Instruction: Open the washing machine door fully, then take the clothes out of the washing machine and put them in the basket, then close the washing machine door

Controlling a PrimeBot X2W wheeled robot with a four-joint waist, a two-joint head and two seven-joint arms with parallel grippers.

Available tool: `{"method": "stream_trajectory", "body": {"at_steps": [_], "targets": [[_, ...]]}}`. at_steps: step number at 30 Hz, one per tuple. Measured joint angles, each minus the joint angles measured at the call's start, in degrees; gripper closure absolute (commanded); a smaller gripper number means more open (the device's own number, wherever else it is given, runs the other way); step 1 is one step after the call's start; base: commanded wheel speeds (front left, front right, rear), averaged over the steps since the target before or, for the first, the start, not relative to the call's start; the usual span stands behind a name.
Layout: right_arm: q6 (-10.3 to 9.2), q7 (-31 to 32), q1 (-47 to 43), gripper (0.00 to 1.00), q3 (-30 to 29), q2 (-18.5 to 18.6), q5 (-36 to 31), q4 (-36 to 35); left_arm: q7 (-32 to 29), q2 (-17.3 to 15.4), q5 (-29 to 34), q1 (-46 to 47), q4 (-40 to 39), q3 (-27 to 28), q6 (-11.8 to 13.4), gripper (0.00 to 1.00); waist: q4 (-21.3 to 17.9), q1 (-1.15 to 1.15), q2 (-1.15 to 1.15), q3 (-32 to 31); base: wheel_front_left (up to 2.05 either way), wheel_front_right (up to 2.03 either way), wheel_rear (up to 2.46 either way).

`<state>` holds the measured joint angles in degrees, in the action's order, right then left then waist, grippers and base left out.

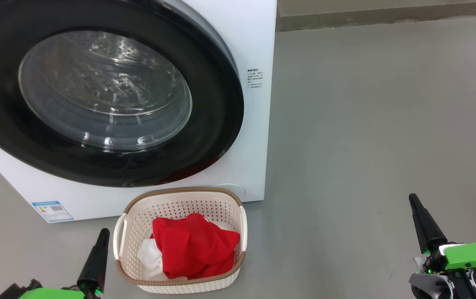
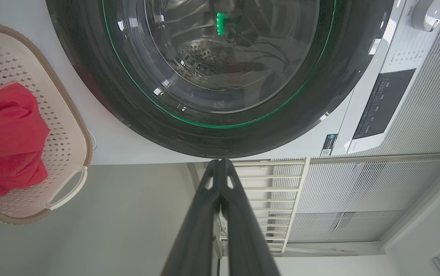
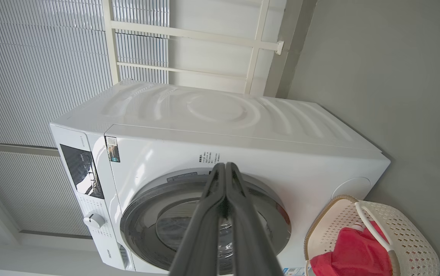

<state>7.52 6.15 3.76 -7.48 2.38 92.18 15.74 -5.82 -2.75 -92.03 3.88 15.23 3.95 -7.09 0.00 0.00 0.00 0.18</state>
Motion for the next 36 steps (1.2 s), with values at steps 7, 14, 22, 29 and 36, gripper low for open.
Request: {"method": "stream_trajectory", "body": {"at_steps": [7, 14, 22, 29, 36], "targets": [[0.00, 0.0, 0.0, 1.00, 0.0, 0.0, 0.0, 0.0, -0.1, 0.0, 0.0, 0.0, 0.0, 0.0, 0.0, 1.00, 0.0, 0.00, 0.00, 0.0, 0.00, 0.00, 0.00], [0.00, 0.0, 0.0, 1.00, 0.0, 0.0, 0.0, 0.0, -0.2, 0.0, 0.0, 0.0, 0.0, 0.1, 0.0, 1.00, 0.0, 0.00, 0.00, 0.0, 0.00, 0.00, 0.00], [0.00, 0.0, 0.0, 1.00, 0.0, 0.0, 0.0, 0.0, -0.2, 0.1, 0.0, 0.0, 0.0, 0.1, 0.0, 1.00, 0.0, 0.00, 0.00, 0.0, 0.00, 0.00, 0.00], [0.00, 0.0, 0.0, 1.00, 0.0, 0.0, 0.0, 0.0, -0.2, 0.2, 0.0, 0.0, 0.0, 0.2, 0.0, 1.00, 0.0, 0.00, 0.00, 0.0, 0.00, 0.00, 0.00], [0.00, 0.0, 0.0, 1.00, 0.0, 0.0, 0.0, 0.0, -0.2, 0.2, 0.0, 0.0, 0.0, 0.2, 0.0, 1.00, 0.0, 0.00, 0.00, 0.0, 0.00, 0.00, 0.00]]}}
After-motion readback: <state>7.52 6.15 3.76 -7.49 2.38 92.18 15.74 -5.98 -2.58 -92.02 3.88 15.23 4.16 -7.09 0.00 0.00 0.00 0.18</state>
